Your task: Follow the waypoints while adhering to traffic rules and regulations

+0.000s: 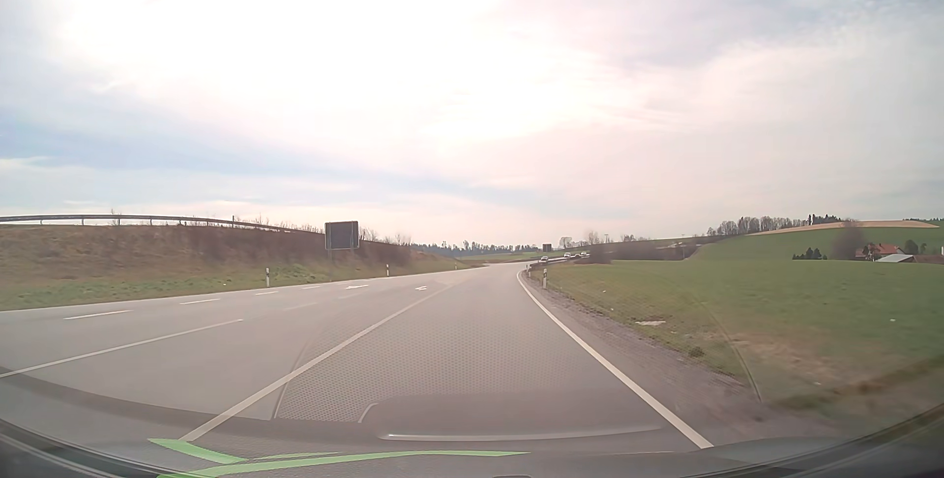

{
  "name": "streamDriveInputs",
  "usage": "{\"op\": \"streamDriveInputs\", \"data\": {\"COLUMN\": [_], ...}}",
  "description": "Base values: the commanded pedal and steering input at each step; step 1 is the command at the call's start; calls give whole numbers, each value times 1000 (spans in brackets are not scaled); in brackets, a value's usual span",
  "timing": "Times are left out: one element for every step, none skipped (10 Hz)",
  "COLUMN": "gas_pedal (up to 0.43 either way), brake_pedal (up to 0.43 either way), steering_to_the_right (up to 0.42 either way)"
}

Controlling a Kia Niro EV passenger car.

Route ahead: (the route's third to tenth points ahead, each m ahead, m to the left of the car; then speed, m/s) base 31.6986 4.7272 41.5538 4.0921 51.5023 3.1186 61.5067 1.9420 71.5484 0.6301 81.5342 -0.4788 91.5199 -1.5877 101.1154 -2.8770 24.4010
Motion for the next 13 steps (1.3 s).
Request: {"op": "streamDriveInputs", "data": {"gas_pedal": [138,150,150,150,150,150,150,150,150,150,150,150,157], "brake_pedal": [0,0,0,0,0,0,0,0,0,0,0,0,0], "steering_to_the_right": [8,8,9,9,10,10,10,11,11,11,11,11,11]}}
